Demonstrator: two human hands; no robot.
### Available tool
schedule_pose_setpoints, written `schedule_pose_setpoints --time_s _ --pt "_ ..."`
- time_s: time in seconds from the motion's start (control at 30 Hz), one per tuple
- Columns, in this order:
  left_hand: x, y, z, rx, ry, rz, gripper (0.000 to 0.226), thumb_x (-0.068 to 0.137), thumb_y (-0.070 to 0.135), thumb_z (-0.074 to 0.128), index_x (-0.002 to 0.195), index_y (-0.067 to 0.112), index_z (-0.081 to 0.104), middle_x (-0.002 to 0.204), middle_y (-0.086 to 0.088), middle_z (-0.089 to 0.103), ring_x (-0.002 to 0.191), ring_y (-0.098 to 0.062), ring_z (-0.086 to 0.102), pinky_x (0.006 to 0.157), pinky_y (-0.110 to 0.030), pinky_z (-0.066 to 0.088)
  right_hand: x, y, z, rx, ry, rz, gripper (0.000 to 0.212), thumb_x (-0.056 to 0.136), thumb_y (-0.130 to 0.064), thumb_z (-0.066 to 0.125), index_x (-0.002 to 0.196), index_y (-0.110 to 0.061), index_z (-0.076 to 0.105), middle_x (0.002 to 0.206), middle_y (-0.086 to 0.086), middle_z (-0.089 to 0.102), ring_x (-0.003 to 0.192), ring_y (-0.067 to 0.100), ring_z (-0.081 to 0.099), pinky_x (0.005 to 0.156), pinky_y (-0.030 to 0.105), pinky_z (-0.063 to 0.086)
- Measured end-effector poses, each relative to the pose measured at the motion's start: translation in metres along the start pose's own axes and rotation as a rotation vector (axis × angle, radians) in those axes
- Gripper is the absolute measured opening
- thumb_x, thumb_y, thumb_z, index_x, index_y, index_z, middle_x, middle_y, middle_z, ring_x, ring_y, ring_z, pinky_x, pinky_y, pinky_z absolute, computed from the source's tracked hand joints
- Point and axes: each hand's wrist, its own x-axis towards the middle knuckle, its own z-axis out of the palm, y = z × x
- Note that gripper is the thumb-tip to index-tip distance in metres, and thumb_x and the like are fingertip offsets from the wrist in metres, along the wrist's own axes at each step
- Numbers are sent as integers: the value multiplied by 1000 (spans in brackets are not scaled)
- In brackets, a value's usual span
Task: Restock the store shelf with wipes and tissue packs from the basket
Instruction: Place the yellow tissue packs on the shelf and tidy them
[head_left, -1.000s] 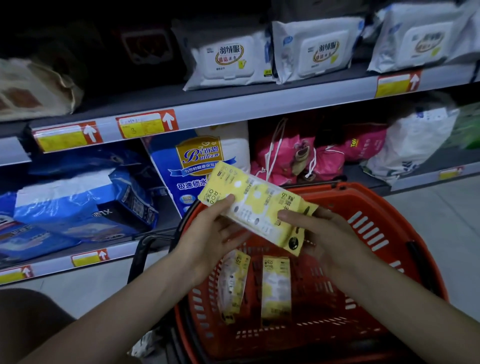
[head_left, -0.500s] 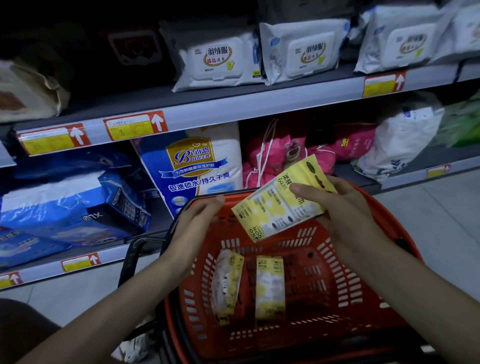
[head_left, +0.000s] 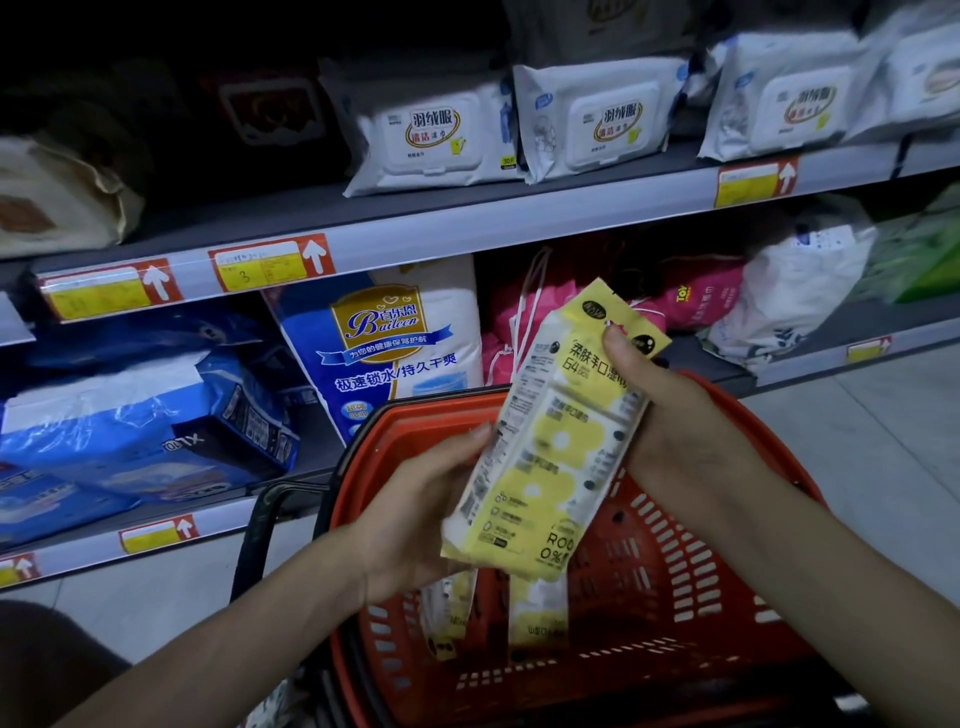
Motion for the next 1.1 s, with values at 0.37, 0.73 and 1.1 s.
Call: schedule_pose_setpoints --time_s 0.37,0.73,1.1 --pt "-1 1 5 131 165 216 40 80 43 75 111 19 81 119 -18 75 102 -31 71 88 -40 59 -9 5 9 -87 23 134 52 87 -53 66 130 -25 65 119 5 76 110 18 73 100 36 51" --pt "3 1 -9 1066 814 953 77 76 44 89 143 33 55 131 17 51 125 2 52 98 -11 43 -6 17 14 -47 104 233 37 98 -7 49 132 -15 63 110 13 78 109 29 73 103 42 52" --pt "-4 7 3 533 554 806 58 77 31 91 126 28 61 120 4 70 106 -16 72 81 -39 63 -12 12 24 -285 -20 82 55 93 12 48 134 -22 63 115 5 77 110 20 73 101 39 53"
